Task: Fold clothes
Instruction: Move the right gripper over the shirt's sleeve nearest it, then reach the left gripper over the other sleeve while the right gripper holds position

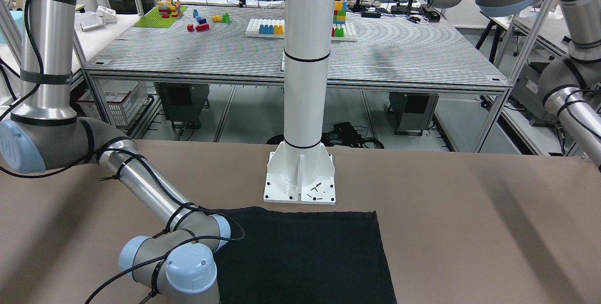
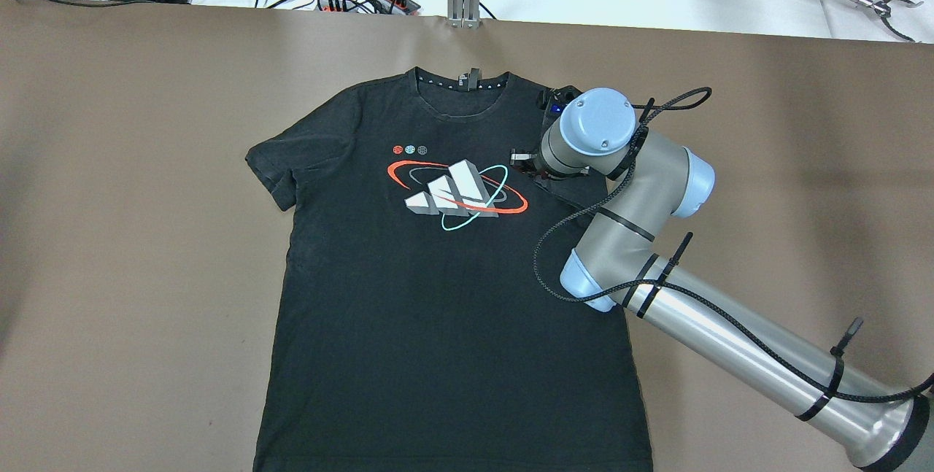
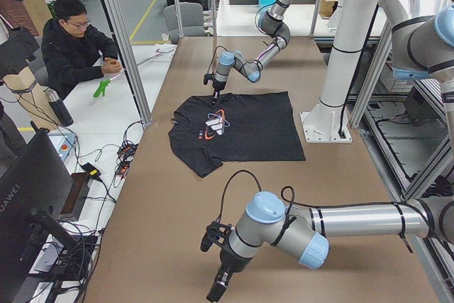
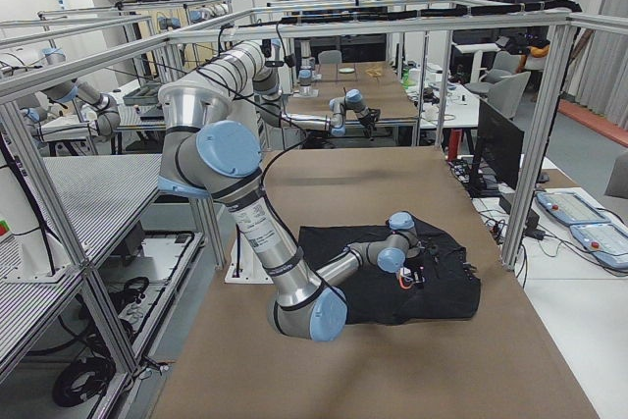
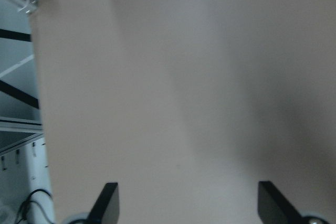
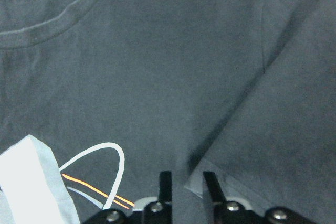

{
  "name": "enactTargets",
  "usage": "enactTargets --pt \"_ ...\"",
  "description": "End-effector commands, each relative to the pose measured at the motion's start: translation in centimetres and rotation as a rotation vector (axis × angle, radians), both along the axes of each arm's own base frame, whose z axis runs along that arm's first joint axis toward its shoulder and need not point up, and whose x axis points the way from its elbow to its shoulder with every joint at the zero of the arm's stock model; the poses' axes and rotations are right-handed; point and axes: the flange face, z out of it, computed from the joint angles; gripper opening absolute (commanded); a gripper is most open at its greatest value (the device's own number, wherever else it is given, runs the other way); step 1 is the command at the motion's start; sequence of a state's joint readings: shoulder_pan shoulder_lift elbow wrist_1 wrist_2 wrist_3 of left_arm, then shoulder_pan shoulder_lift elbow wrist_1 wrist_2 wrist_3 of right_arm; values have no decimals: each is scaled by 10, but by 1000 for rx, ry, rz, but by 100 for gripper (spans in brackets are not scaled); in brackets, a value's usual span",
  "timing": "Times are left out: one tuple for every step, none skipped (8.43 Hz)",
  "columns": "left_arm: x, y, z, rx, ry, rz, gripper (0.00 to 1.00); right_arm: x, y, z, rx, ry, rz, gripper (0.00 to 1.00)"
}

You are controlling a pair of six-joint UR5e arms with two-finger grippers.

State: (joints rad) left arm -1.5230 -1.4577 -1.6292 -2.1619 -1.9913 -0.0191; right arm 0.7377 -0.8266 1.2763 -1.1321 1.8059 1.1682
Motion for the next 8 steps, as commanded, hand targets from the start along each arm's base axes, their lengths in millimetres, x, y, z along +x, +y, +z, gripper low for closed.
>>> enactTargets --pt "68 -66 -75 1 277 66 90 -2 1 -11 6 -15 0 95" --pt "107 -79 -91 -24 314 86 88 0 2 -12 7 -18 1 95" --pt "165 -105 -117 -72 373 88 83 3 7 -18 14 -32 -6 95" --pt "237 -124 -143 -118 414 127 78 4 14 -23 20 -40 -11 95" --pt "282 -139 -159 -161 441 130 73 2 16 -21 18 -38 -14 95" --pt "311 -146 -164 -200 453 131 69 -5 23 -17 15 -35 -28 95" --pt "330 -146 -167 -215 457 144 61 -5 23 -16 17 -36 -29 95" --pt "338 -158 -167 -223 453 144 56 -5 23 -15 17 -34 -28 95"
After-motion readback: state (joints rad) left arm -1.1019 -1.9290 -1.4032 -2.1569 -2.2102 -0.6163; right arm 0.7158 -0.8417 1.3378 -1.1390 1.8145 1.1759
